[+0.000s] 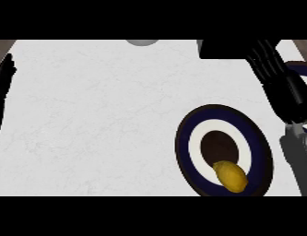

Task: Pick the lemon from the plate and place it in the plate

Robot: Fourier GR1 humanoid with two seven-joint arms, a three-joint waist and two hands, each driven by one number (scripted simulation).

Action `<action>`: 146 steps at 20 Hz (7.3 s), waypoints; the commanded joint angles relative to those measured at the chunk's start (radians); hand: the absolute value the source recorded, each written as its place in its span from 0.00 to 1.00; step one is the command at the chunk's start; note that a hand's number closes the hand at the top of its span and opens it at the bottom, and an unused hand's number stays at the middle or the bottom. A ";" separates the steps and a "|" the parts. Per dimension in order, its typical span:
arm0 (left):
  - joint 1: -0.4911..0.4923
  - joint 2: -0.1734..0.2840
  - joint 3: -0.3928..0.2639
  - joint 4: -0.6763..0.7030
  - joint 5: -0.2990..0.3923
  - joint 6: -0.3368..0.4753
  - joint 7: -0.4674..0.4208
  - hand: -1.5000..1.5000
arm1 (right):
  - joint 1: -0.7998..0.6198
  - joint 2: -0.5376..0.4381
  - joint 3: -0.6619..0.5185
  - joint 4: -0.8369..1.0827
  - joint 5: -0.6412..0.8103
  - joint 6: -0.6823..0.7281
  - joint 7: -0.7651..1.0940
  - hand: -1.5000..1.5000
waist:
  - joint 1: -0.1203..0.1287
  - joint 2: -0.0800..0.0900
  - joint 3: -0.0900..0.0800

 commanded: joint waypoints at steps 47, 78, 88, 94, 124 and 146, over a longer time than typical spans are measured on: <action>0.020 -0.272 -0.047 0.036 0.139 -0.054 0.256 0.50 | -0.261 -0.331 0.818 0.366 0.734 0.583 -0.761 0.00 | 0.011 0.042 -0.014; 0.055 -0.291 0.016 0.041 0.104 -0.130 0.236 0.50 | -0.262 -0.283 1.018 0.310 0.869 0.463 -0.818 1.00 | -0.007 0.037 -0.016; 0.106 -0.287 0.051 0.049 0.110 -0.149 0.222 0.50 | -0.195 -0.223 0.784 0.317 0.721 0.282 -0.563 1.00 | -0.022 0.034 -0.016; 0.103 -0.270 0.077 0.040 0.116 -0.126 0.247 0.50 | -0.268 -0.269 0.394 0.549 0.577 -0.027 -0.150 1.00 | -0.099 0.014 -0.017; 0.067 -0.323 0.090 0.038 0.086 -0.178 0.248 0.50 | -0.142 -0.370 -0.080 0.493 0.763 -0.764 0.532 1.00 | -0.013 0.037 -0.015; 0.025 -0.306 0.132 0.068 0.073 -0.210 0.267 0.50 | -0.174 -0.290 -0.367 0.634 0.412 -0.568 -0.219 0.00 | -0.025 0.035 -0.015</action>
